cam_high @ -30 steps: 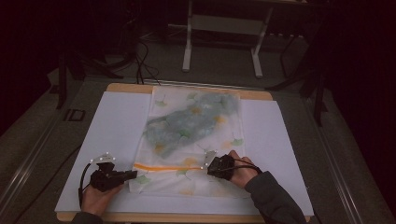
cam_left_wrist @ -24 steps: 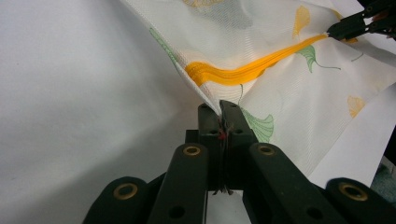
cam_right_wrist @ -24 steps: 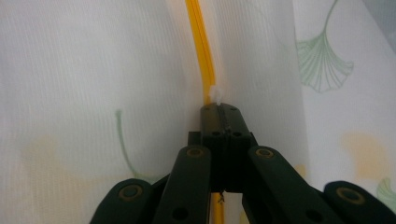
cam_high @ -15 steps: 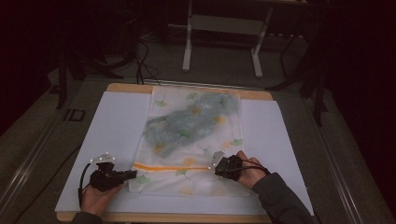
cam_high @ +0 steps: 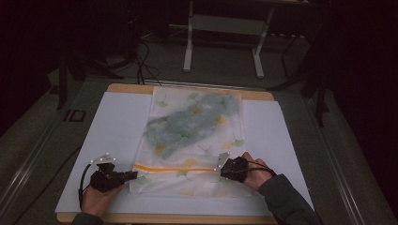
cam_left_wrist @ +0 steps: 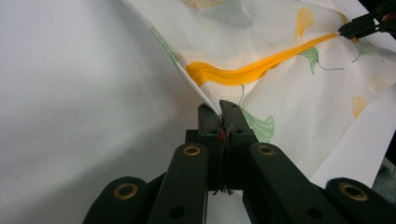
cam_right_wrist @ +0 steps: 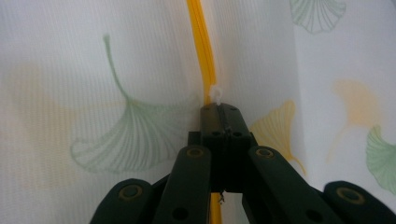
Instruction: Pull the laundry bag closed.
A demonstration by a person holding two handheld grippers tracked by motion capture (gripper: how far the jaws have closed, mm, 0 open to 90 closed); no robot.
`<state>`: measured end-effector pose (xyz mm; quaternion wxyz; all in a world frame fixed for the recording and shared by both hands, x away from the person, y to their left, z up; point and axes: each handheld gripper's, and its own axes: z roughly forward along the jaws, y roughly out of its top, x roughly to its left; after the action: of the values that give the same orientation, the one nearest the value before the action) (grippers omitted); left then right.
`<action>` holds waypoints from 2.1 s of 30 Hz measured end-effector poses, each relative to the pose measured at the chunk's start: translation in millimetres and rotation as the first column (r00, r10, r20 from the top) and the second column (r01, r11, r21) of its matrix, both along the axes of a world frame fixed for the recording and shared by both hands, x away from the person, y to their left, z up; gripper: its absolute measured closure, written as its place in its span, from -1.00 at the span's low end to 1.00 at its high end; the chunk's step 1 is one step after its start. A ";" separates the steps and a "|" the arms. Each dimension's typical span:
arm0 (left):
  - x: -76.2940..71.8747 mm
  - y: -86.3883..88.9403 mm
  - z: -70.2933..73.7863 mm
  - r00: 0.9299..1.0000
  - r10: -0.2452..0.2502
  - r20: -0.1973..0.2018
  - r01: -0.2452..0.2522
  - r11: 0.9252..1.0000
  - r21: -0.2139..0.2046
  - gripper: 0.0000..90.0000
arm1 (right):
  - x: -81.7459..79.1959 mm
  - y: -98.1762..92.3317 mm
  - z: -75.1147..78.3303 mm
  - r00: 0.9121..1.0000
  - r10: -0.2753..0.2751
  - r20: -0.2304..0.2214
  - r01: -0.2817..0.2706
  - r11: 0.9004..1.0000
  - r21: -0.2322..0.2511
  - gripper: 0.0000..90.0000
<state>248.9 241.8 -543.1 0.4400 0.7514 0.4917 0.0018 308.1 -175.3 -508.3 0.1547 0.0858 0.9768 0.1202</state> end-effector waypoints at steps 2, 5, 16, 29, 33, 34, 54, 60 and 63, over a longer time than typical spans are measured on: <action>0.0 0.1 0.0 1.000 0.001 0.000 -0.001 1.000 -0.001 0.97 | -0.2 -1.2 0.0 1.000 0.002 0.006 -0.002 1.000 -0.020 1.00; 0.0 0.2 -0.1 1.000 0.001 -0.001 -0.001 1.000 0.000 0.97 | -0.8 -3.9 0.3 1.000 -0.004 0.012 0.004 1.000 -0.026 1.00; 0.4 0.4 -0.6 1.000 -0.001 -0.004 0.001 1.000 0.003 0.97 | -3.6 -20.2 1.6 1.000 -0.018 0.010 0.018 0.998 -0.053 1.00; 0.5 0.6 -0.9 1.000 -0.002 -0.007 0.002 1.000 0.000 0.97 | -6.6 -41.8 2.5 0.999 -0.042 0.021 0.043 0.997 -0.071 1.00; 0.9 0.3 -1.8 1.000 -0.006 -0.012 0.006 1.000 0.004 0.97 | -8.3 -50.4 3.5 0.998 -0.059 0.018 0.060 0.996 -0.071 1.00; 0.8 0.3 -1.8 1.000 -0.004 -0.015 0.004 1.000 0.002 0.97 | -8.8 -52.2 3.7 0.998 -0.061 0.021 0.062 0.995 -0.073 1.00; -8.6 -3.3 -2.8 0.999 -0.031 -0.019 0.031 0.999 0.022 0.78 | -12.9 -71.9 7.1 0.993 -0.117 -0.006 0.117 0.993 0.008 0.89; -11.5 7.1 1.2 1.000 0.014 0.019 -0.015 1.000 0.017 0.61 | -11.2 -77.5 9.2 0.989 -0.143 -0.039 0.146 0.986 0.079 0.57; -12.9 13.6 4.1 0.997 0.056 0.053 -0.057 0.998 0.027 0.58 | -10.7 -82.2 11.4 0.983 -0.172 -0.068 0.181 0.970 0.161 0.44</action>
<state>236.1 255.4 -538.9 0.4416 0.7430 0.5012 0.0409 297.3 -257.5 -496.9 0.1310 0.1881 0.9556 0.1849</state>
